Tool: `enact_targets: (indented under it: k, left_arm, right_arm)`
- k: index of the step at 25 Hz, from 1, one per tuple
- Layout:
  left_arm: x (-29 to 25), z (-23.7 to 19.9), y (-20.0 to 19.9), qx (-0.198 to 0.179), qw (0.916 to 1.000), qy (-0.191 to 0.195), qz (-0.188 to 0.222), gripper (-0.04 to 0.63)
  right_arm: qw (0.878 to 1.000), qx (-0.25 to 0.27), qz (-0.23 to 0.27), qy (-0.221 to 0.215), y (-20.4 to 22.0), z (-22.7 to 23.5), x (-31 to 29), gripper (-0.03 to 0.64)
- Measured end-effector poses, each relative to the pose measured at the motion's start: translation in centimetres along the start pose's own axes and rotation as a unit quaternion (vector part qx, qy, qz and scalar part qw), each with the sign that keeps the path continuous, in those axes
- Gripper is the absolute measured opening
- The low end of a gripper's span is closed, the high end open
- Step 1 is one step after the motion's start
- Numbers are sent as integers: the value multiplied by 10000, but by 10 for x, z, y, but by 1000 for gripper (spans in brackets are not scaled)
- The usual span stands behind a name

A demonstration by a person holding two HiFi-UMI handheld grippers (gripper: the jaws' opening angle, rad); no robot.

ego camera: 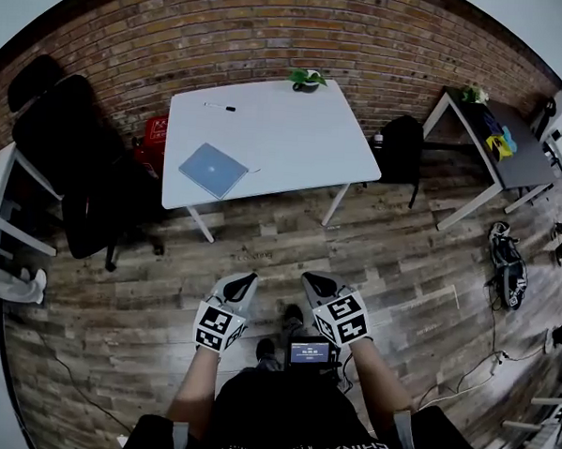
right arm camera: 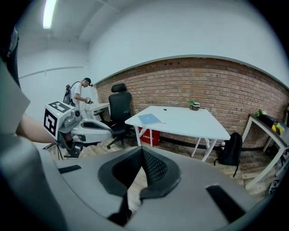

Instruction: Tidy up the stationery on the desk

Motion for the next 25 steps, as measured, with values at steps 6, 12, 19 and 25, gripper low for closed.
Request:
enact_targets:
  k: [6, 12, 19, 25]
  left_arm:
    - [-25, -21, -2, 32, 9999, -65, -81, 6]
    - [-64, -54, -23, -26, 9997, -174, -155, 5]
    - [-119, -99, -62, -128, 9989, -418, -158, 6]
    - [-157, -123, -86, -33, 9977, -653, -153, 5]
  right_arm:
    - [9999, 33, 8, -120, -9, 24, -32, 9]
    - [9995, 21, 61, -303, -31, 64, -72, 9]
    - [9985, 10, 146, -522, -65, 124, -120, 9]
    - [9973, 46, 113, -728, -85, 169, -147, 9]
Point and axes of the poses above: the fingertips, and each gripper's own axes: x backward along the fingers, z to its right, y out of its underside, the point moved 8 cm from there along x, backward along the fingers, and after that the axes turned 5 degrees about x, right-handed, at the moved point
